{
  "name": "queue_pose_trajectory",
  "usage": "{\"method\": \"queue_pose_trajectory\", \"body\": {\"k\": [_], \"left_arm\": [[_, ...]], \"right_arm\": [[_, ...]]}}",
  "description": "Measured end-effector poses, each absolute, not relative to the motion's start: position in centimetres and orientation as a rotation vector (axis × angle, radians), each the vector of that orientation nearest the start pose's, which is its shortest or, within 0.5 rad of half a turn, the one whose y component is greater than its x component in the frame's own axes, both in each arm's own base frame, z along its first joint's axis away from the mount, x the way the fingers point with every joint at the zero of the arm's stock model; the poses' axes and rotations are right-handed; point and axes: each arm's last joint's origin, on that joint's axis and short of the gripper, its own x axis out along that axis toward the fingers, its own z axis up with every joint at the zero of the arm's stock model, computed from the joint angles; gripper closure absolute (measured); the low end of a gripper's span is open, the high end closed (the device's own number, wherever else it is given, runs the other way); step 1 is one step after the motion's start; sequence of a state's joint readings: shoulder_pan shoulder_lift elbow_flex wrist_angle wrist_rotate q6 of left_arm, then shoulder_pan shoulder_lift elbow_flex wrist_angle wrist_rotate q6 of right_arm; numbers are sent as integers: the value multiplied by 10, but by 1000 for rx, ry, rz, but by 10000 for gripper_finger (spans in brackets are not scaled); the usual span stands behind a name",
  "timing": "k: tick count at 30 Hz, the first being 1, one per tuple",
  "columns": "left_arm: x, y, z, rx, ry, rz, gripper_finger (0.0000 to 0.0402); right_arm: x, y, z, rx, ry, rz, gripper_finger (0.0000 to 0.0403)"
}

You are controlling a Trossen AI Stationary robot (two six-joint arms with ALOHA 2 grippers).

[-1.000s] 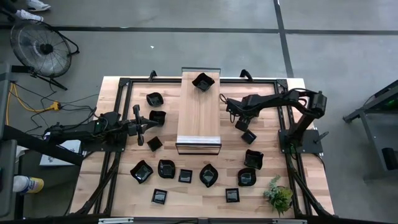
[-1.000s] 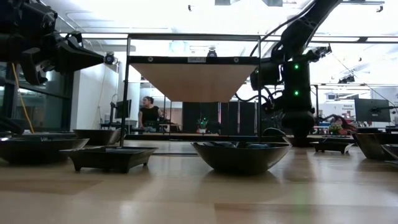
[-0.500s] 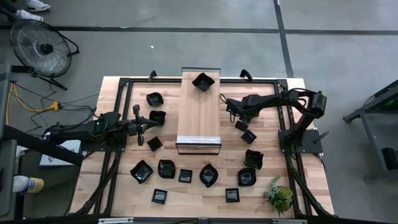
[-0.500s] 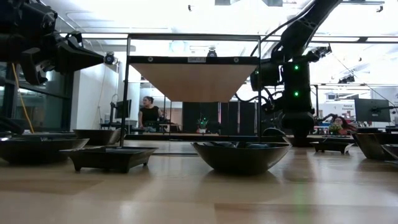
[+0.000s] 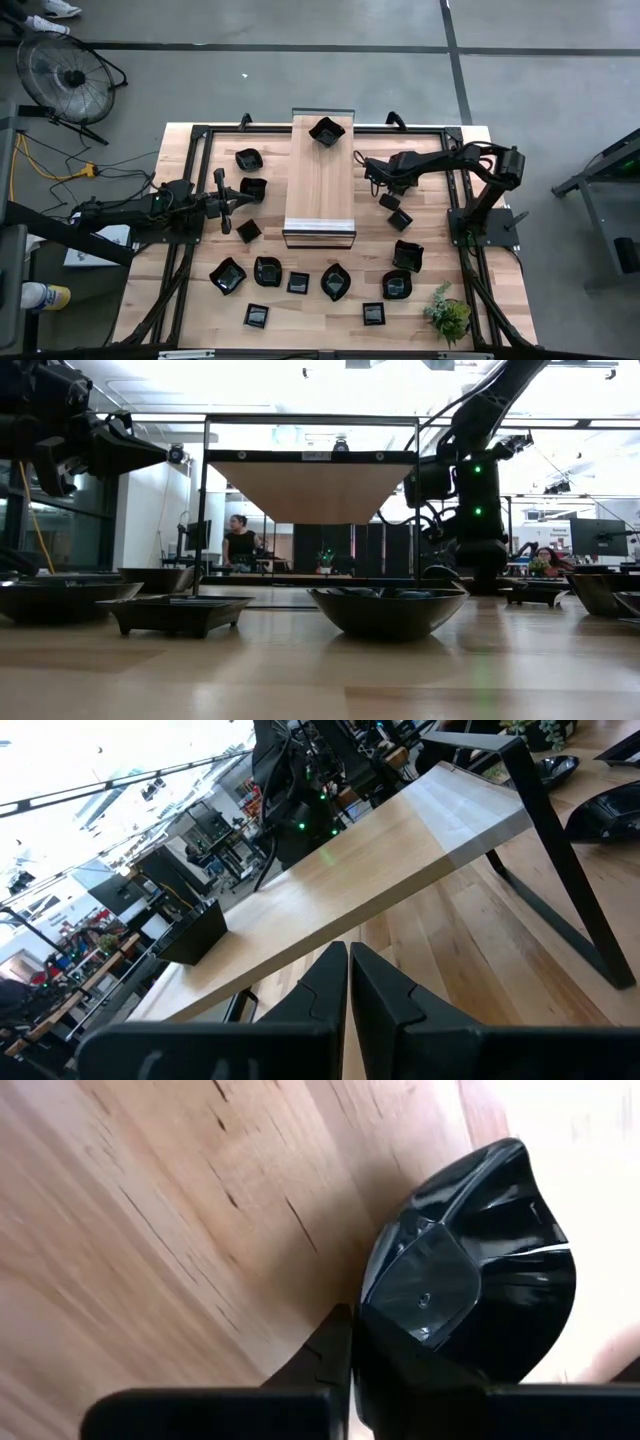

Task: Pick & Place Mini shaped plates
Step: Put the leaf-shaped plate on the shelf

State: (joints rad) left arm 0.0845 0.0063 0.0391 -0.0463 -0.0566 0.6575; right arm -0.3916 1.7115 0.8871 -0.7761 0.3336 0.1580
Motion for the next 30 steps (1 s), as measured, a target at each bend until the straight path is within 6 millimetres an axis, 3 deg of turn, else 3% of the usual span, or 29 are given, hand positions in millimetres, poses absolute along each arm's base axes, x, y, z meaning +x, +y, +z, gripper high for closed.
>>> {"method": "queue_pose_trajectory", "body": {"k": [13,21,30], "left_arm": [[95,10,172,656,60,132,389],[95,10,172,656,60,132,389],[95,10,172,656,60,131,389]], "right_arm": [[252,-113,164,198,1632,-685,399],[250,-112,208,208,1619,-713,400],[251,-92,268,219,1546,-715,398]]}}
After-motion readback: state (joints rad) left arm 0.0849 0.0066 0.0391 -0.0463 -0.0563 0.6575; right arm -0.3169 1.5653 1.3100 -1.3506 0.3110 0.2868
